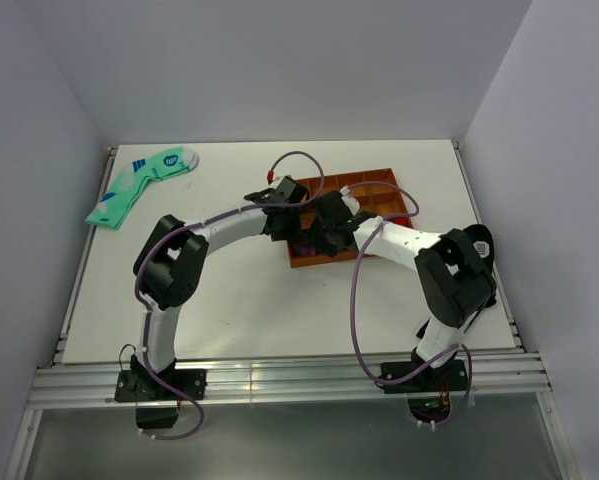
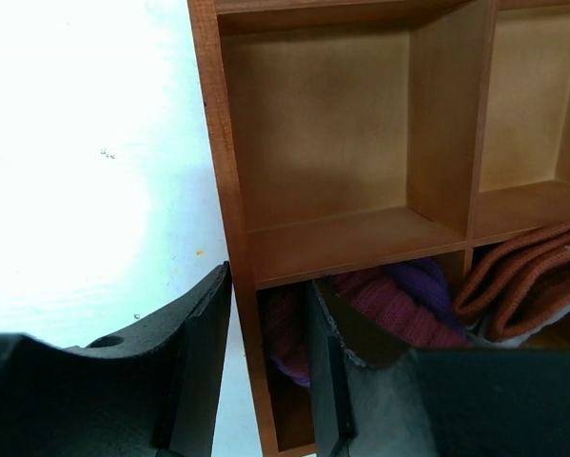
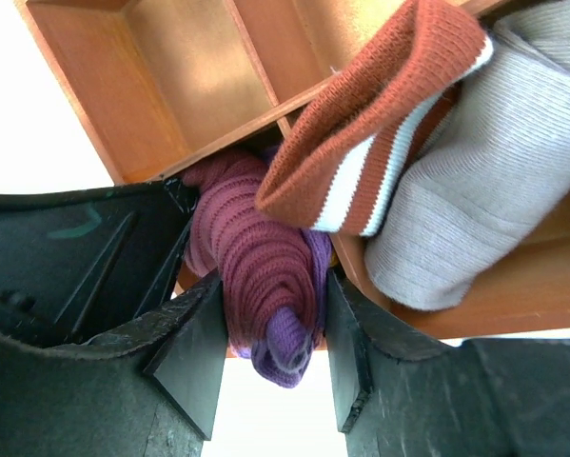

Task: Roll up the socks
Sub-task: Place the sock in the storage box.

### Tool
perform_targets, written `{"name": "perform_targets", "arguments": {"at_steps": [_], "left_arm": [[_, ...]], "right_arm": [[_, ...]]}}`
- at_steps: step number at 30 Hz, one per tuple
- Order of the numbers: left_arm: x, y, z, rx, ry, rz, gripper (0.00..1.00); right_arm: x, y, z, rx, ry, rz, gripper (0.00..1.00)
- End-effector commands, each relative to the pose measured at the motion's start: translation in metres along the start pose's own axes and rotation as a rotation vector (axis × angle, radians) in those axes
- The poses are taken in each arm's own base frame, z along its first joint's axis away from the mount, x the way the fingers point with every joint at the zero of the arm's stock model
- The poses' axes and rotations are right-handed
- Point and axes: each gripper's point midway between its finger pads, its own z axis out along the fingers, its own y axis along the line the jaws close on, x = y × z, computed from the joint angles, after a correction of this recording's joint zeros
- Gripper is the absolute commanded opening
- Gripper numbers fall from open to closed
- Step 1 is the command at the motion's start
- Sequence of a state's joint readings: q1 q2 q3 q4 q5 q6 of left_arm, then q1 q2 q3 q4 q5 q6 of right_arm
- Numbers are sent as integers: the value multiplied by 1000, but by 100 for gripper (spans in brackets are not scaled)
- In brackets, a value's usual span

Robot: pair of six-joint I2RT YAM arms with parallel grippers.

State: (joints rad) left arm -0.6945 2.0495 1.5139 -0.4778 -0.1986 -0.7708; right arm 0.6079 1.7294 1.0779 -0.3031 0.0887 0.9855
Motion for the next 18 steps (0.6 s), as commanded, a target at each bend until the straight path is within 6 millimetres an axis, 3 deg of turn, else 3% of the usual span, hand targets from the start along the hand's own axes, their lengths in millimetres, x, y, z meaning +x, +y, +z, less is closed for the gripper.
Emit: {"name": "perform_targets", "arguments": {"at_steps": [1, 12, 18], "left_arm": [[17, 42, 36, -174, 14, -8, 40], [18, 42, 38, -178, 18, -4, 38], [17, 41, 37, -176, 21, 1, 38]], "right_arm": [[26, -46, -19, 154, 91, -45, 49], [13, -40, -48, 89, 29, -7, 49], [6, -25, -54, 39, 11, -5, 37]]}}
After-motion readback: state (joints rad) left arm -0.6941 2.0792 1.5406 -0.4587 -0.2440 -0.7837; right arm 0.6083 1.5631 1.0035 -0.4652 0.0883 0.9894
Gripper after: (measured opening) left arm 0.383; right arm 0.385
